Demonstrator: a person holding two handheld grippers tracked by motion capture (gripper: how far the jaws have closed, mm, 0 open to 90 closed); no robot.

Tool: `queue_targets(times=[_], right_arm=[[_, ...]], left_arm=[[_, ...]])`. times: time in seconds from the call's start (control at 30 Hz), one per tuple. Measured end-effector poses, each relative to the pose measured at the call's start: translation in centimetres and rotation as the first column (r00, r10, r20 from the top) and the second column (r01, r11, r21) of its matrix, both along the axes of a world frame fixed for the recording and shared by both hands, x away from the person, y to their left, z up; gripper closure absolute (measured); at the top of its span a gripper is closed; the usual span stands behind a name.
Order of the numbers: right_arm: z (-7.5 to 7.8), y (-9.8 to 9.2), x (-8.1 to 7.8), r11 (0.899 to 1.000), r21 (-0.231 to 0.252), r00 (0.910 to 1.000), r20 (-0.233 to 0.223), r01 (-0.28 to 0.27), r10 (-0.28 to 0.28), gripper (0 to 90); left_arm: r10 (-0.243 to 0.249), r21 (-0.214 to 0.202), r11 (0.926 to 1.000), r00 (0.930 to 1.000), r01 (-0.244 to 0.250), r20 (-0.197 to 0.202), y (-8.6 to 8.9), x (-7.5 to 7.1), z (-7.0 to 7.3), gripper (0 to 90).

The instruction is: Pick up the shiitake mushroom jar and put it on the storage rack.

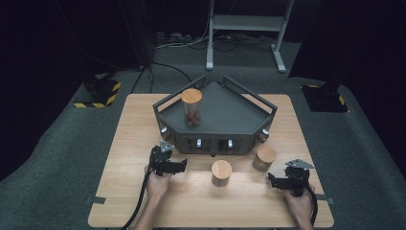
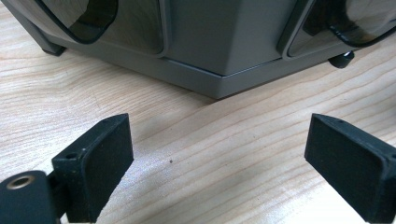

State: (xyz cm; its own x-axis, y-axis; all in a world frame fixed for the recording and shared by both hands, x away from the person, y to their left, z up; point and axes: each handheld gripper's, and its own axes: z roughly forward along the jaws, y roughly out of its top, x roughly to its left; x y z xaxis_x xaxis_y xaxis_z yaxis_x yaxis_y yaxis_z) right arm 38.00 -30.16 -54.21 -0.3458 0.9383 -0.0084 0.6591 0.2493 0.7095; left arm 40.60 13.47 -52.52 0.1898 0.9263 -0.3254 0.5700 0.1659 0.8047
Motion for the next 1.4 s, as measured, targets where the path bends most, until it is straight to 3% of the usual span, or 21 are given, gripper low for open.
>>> queue_targets(times=[0.3,0.5,0.57,0.77,0.9,1.07,1.4], right_arm=[[0.0,0.1,-0.1,1.0,-0.001,0.9999,0.001,0.014,-0.014,0.3],[0.0,0.1,-0.1,1.0,0.0,0.9999,0.0,0.015,-0.015,0.3],[0.0,0.1,-0.1,1.0,0.001,0.9999,-0.001,0.017,-0.017,0.3],[0.0,0.1,-0.1,1.0,0.002,0.9999,-0.001,0.016,-0.016,0.3],[0.1,0.0,-0.1,1.0,0.002,0.9999,-0.004,0.017,-0.017,0.7],[0.7,-0.2,-0.4,0.998,0.028,0.9984,-0.013,0.054,-0.054,2.6],[1.9,0.8,-2.6,0.998,0.048,0.9996,0.009,-0.029,0.029,3.5]], left_arm=[[0.018,-0.008,0.9998,0.9998,-0.018,0.001,-0.1,0.5,-1.2,7.7],[0.016,0.026,0.9995,0.9999,-0.016,-0.003,-0.2,0.5,-1.9,7.5],[0.031,0.004,0.9995,0.9995,-0.031,0.0,-0.3,0.7,-2.3,7.5],[0.027,0.02,0.9994,0.9994,-0.027,0.021,-0.4,0.6,-2.6,7.3],[0.017,0.066,0.9976,0.9995,-0.019,0.026,-0.7,0.6,-2.8,6.8],[0.022,0.059,0.998,0.9993,-0.024,0.032,-0.8,0.6,-2.8,5.8],[0.022,0.06,0.9979,0.9993,-0.023,0.032,-0.8,0.6,-2.8,5.8]])
